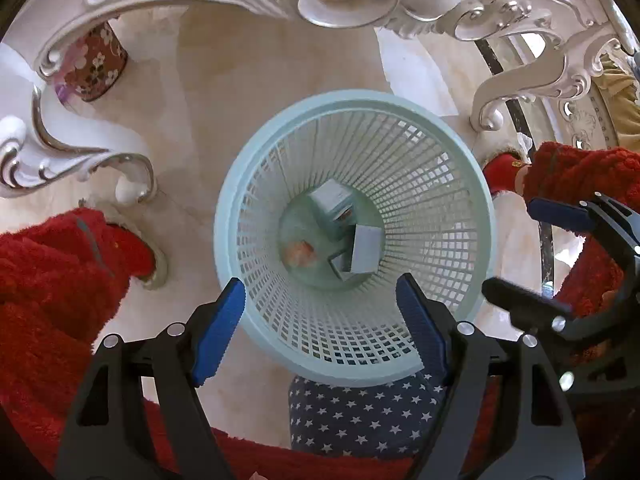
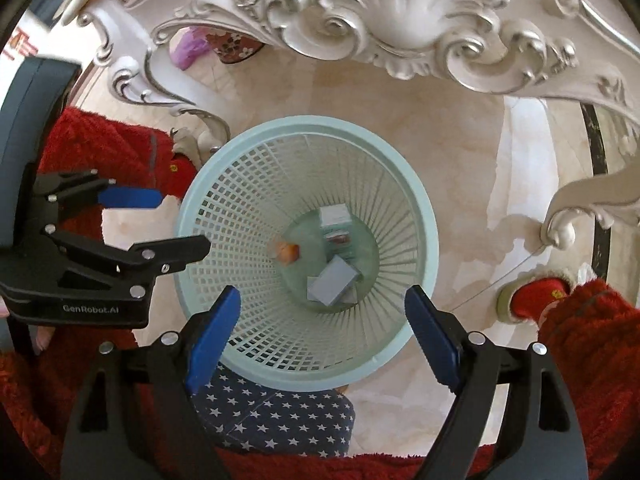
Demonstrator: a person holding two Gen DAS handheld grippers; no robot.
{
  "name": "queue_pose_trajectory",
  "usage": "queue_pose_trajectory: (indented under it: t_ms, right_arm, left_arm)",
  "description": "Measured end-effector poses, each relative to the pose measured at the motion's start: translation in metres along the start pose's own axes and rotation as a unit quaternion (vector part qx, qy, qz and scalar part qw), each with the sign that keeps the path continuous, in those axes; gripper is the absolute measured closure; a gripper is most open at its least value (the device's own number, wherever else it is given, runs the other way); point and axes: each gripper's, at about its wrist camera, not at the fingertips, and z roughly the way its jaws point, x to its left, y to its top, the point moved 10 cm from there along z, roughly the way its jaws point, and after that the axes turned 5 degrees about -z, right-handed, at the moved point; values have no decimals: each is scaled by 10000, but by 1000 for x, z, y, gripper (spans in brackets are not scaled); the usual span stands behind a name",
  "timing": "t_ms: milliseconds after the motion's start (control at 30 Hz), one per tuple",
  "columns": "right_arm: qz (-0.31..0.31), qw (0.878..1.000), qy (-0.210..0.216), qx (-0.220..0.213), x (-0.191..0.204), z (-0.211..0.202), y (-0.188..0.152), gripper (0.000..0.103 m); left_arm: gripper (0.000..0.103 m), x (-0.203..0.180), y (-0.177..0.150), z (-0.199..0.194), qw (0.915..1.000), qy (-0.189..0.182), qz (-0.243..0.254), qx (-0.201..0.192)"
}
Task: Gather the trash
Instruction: 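Carry the bag and black box to the wastebasket and release both, then move both tools back over the table toward the next items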
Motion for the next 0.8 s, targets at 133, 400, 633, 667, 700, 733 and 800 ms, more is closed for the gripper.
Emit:
queue_pose_trajectory:
  t_ms: [133, 400, 633, 667, 700, 733, 800]
  right_arm:
    - [244, 9997, 51, 44, -8, 2, -1, 23]
    - [195, 9997, -102, -48, -6, -7, 3, 23]
    - [164, 9942, -108, -1054, -15, -101, 29, 23]
    - [233, 9913, -122, -1291, -20, -120, 37, 23]
    - [311, 9869, -153, -1575, -27, -141, 47, 23]
    - [379, 9826, -201, -1807, -32, -157, 56, 23]
    - [538, 9723, -374, -2246, -46, -186, 74, 20]
  left_arm:
    - [27, 2, 1, 1, 10000, -1, -55, 1]
    - [27, 2, 9, -25, 9989, 49, 32, -476]
    - [27, 6, 34, -146, 9821, 118, 314, -1852]
    - [27, 7, 40, -160, 9787, 172, 334, -2018]
    - [27, 9, 52, -181, 9727, 277, 352, -2278]
    - [27, 11, 61, -195, 9685, 342, 346, -2442]
    - [27, 10, 82, -219, 9598, 364, 318, -2766]
